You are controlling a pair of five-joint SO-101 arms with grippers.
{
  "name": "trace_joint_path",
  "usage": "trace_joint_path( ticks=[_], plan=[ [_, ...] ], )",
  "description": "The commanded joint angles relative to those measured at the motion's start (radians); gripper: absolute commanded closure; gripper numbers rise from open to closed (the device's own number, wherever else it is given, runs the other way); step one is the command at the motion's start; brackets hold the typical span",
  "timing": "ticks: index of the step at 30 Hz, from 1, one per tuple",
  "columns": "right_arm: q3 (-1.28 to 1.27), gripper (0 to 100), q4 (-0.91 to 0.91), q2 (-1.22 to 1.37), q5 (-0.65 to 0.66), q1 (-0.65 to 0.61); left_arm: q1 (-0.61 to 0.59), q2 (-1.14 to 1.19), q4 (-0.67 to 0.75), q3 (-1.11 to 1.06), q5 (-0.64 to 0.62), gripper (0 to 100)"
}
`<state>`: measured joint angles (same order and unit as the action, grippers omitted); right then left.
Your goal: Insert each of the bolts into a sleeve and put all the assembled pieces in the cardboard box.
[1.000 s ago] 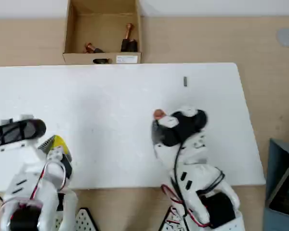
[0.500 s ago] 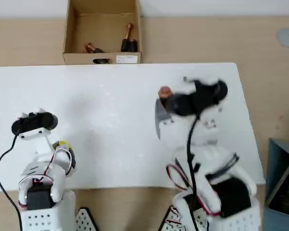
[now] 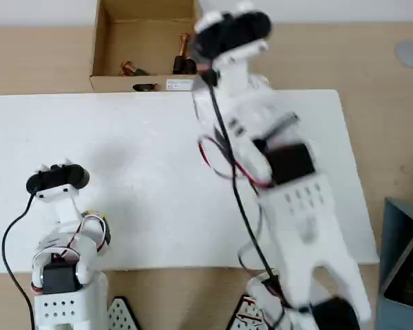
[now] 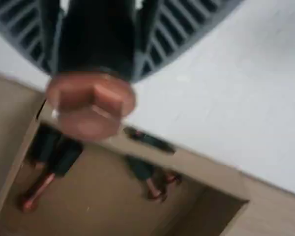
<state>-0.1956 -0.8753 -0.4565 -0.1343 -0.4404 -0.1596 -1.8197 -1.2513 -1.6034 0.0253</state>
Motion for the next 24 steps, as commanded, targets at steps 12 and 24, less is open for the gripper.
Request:
trace_joint_path(
  ticks=[12, 24],
  plan=[
    [0.553, 98.9, 0.276, 0.679, 0.196, 0.013, -0.011, -0.004, 0.02, 0.006, -0.002, 100],
    [1.095, 98.9, 0.356, 1.254, 0.354, 0.01, -0.011, -0.004, 0.02, 0.006, 0.002, 100]
  ],
)
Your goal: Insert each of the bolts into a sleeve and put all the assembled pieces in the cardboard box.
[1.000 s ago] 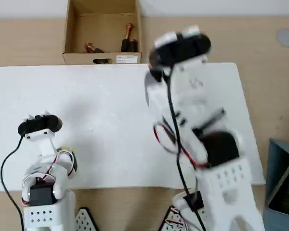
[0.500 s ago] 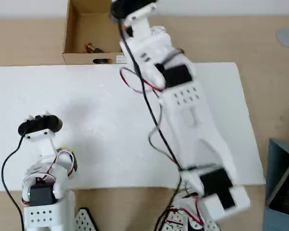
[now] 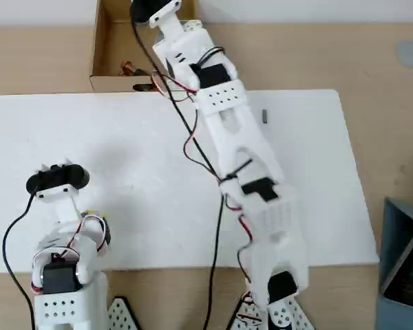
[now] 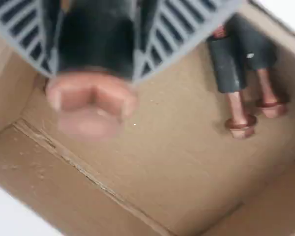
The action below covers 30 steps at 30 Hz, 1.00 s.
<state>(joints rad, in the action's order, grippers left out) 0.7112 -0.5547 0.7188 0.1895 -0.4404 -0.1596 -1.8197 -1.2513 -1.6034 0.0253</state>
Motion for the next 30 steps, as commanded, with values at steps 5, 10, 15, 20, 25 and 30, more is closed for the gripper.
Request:
trace_joint_path(
  ticks=[5, 10, 15, 20, 25, 30],
  plan=[
    [0.432, 98.9, 0.031, 0.298, 0.075, 0.008, -0.011, -0.004, 0.02, 0.006, 0.002, 100],
    [0.596, 98.7, 0.029, 0.463, 0.13, 0.007, -0.011, -0.004, 0.02, 0.006, 0.002, 100],
    [0.668, 98.5, -0.046, 0.526, 0.164, 0.007, -0.011, -0.004, 0.02, 0.006, 0.002, 100],
    [0.68, 93.8, -0.12, 0.529, 0.164, 0.007, -0.011, -0.004, 0.02, 0.006, 0.002, 100],
    [0.687, 85.0, -0.155, 0.527, 0.164, 0.007, -0.011, -0.004, 0.02, 0.006, 0.002, 100],
    [0.723, 86.4, -0.155, 0.529, 0.164, 0.007, -0.011, -0.004, 0.02, 0.006, 0.002, 100]
  ],
)
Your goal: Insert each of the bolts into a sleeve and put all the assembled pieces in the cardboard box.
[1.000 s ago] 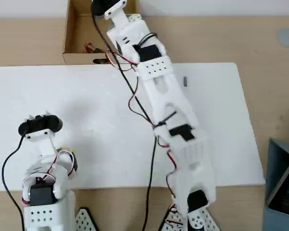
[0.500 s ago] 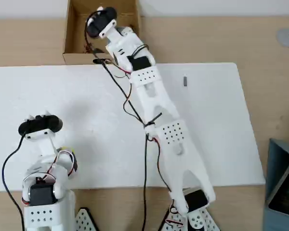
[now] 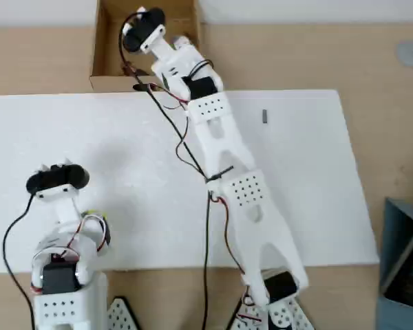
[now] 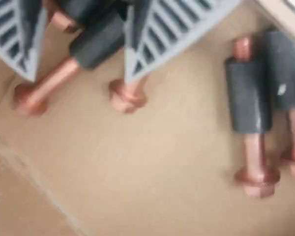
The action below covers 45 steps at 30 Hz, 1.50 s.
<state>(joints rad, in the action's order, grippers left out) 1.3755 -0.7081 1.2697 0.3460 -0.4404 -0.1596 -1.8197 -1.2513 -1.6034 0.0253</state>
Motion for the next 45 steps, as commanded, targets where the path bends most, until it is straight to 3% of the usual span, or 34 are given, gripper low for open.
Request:
trace_joint_path(
  ticks=[1, 11, 15, 27, 38, 45],
  plan=[
    [0.061, 86.4, -0.002, -0.024, 0.008, 0.007, -0.011, -0.004, 0.02, 0.006, 0.002, 100],
    [0.249, 86.9, -0.152, -0.024, 0.005, -0.001, -0.011, -0.004, 0.02, 0.006, 0.002, 100],
    [0.295, 99.4, -0.247, -0.054, 0.003, 0.004, -0.011, -0.004, 0.02, 0.006, 0.002, 100],
    [0.294, 98.9, -0.491, -0.357, -0.002, 0.018, -0.011, -0.004, 0.02, 0.006, 0.002, 100],
    [0.294, 98.9, -0.85, -0.67, -0.147, 0.054, -0.011, -0.004, 0.02, 0.006, 0.002, 100],
    [0.292, 98.9, -1.048, -0.826, -0.252, 0.166, -0.011, -0.004, 0.02, 0.006, 0.002, 100]
  ],
)
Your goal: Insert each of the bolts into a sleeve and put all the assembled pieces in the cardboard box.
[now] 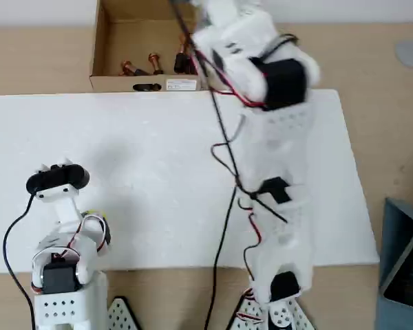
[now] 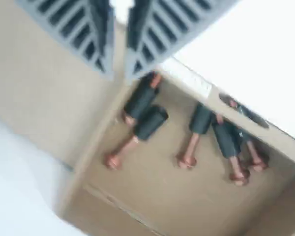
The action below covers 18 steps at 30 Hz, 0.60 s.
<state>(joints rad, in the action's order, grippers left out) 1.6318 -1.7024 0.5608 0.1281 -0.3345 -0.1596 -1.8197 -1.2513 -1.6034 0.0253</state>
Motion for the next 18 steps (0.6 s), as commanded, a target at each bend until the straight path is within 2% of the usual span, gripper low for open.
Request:
trace_joint_path(
  ticks=[1, 7, 11, 18],
  plan=[
    [0.036, 98.9, -0.077, -0.14, -0.04, 0.084, -0.011, -0.004, 0.02, 0.006, 0.002, 100],
    [0.021, 98.9, -0.086, -0.297, -0.037, 0.234, -0.011, -0.004, 0.02, 0.006, 0.002, 100],
    [-0.091, 98.9, -0.086, -0.424, -0.035, 0.312, -0.011, -0.004, 0.02, 0.006, 0.002, 100],
    [-0.423, 98.9, -0.086, -0.693, -0.035, 0.338, -0.011, -0.004, 0.02, 0.006, 0.002, 100]
  ],
)
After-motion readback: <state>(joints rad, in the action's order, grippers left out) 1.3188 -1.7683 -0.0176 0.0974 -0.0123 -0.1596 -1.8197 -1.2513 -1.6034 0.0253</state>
